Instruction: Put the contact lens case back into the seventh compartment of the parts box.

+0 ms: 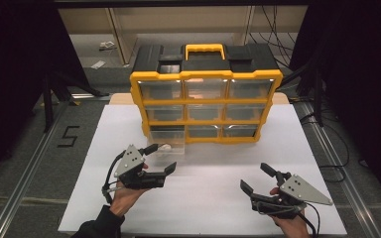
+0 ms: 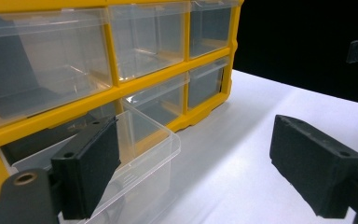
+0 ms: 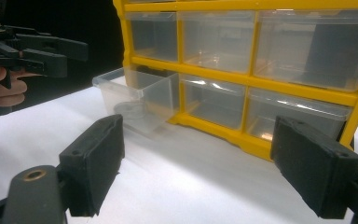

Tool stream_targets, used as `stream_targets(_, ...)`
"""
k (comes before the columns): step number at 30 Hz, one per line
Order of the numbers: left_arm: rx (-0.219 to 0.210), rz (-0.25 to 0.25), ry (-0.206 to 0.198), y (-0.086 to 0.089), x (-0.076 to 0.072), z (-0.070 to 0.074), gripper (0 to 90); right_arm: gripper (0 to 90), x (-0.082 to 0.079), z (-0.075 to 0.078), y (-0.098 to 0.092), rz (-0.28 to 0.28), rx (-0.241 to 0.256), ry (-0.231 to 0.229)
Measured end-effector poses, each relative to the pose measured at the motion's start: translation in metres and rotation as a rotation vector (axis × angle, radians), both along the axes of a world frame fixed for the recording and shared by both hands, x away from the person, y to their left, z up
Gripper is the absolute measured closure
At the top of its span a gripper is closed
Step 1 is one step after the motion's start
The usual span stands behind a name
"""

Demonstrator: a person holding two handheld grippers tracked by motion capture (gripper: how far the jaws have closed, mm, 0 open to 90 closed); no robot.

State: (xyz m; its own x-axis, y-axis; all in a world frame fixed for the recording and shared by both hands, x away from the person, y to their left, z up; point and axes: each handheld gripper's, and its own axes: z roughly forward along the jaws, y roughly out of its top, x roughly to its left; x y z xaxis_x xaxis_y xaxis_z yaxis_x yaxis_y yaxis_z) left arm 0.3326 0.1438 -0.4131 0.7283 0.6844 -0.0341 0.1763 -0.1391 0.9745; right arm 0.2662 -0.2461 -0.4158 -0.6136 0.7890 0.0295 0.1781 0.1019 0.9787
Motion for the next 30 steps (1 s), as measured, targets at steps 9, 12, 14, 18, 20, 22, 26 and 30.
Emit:
stream_targets(9, 0.021, -0.005, 0.004, -0.003, -0.006, -0.008, 15.9, 18.5, 0.001, 0.0, 0.0, 0.003, 0.001, -0.001)
stream_targets(12, 0.019, 0.001, 0.008, -0.003, -0.008, -0.01, 15.9, 18.5, 0.001, 0.0, -0.001, 0.002, 0.009, -0.001)
stream_targets(14, 0.022, 0.003, 0.009, -0.003, -0.009, -0.012, 15.9, 18.5, 0.001, 0.0, -0.001, 0.002, 0.009, 0.004)
stream_targets(18, 0.031, 0.006, 0.018, -0.002, -0.011, -0.015, 16.0, 18.5, 0.001, 0.0, -0.001, 0.003, 0.008, 0.005)
stream_targets(20, 0.042, 0.004, 0.022, -0.002, -0.011, -0.017, 15.9, 18.5, 0.0, 0.0, -0.001, 0.003, 0.007, 0.002)
stream_targets(22, 0.045, 0.004, 0.03, -0.002, -0.012, -0.019, 16.0, 18.5, 0.0, 0.0, -0.001, 0.002, 0.004, 0.005)
stream_targets(26, 0.072, 0.007, 0.028, -0.003, -0.013, -0.021, 16.0, 18.5, 0.0, 0.0, -0.001, 0.003, 0.006, 0.007)
stream_targets(30, 0.078, 0.014, 0.033, -0.001, -0.014, -0.023, 16.0, 18.6, 0.0, 0.0, -0.001, 0.001, 0.005, 0.003)
